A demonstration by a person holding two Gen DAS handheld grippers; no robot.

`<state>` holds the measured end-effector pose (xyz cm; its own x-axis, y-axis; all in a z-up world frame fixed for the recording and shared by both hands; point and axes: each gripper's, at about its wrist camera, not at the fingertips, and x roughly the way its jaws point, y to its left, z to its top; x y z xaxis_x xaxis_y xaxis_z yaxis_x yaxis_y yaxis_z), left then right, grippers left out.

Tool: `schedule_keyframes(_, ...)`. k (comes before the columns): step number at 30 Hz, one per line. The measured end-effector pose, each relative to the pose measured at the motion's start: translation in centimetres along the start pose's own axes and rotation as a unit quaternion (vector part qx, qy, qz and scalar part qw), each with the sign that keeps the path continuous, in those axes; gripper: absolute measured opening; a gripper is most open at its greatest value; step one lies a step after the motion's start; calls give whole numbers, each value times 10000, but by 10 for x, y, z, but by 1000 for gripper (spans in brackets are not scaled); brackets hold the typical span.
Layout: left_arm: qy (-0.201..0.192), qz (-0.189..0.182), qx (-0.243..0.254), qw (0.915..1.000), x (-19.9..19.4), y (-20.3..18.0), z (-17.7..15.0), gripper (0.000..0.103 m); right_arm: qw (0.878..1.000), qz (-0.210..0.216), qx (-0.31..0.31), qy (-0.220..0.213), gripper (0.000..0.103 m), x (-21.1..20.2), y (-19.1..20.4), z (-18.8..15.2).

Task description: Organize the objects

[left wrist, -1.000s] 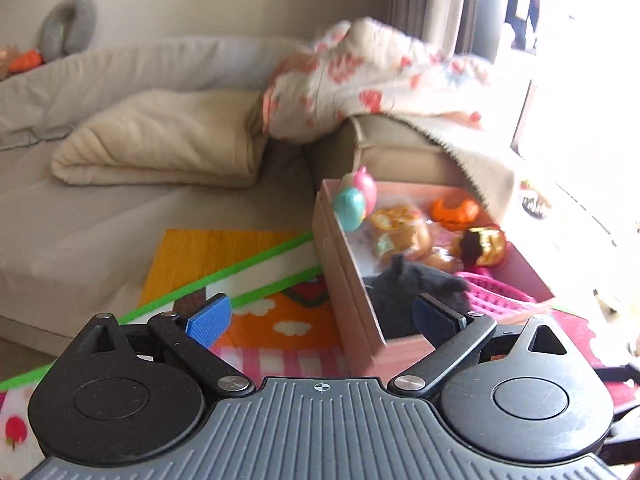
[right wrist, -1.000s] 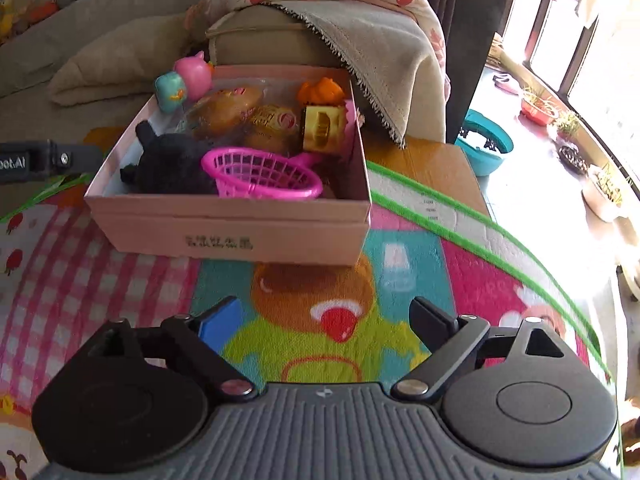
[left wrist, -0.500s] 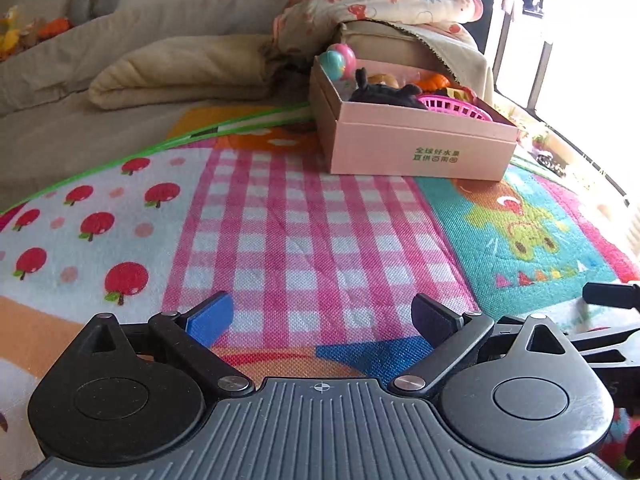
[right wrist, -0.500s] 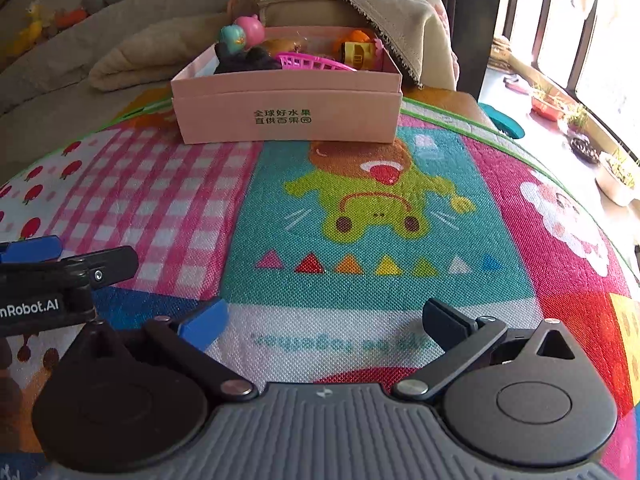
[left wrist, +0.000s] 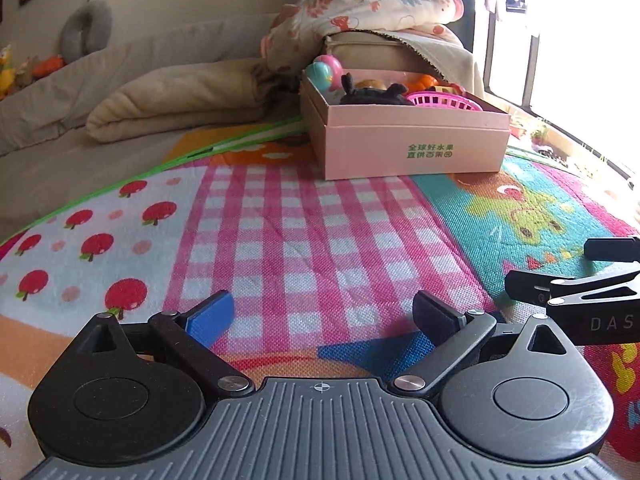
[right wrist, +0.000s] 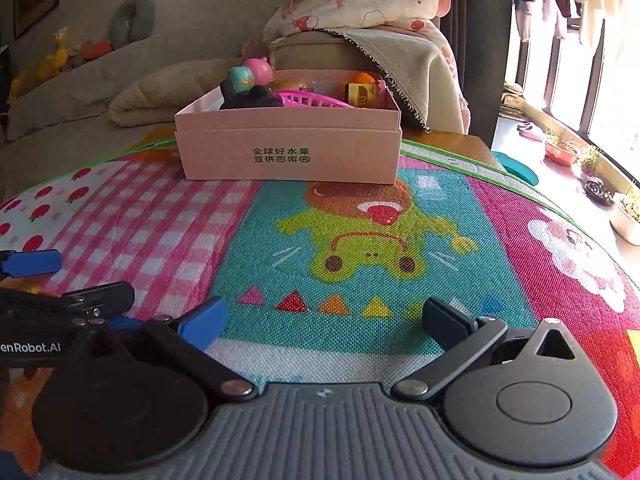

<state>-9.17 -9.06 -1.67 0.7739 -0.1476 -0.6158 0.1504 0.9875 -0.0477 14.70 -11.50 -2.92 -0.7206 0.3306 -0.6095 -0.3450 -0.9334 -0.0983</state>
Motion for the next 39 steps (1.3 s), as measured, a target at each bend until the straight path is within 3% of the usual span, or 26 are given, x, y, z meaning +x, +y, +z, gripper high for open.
schedule_keyframes(39, 2, -6, 27, 10000, 1, 0, 0, 100, 9999, -22, -97, -15, 103, 0, 1, -1)
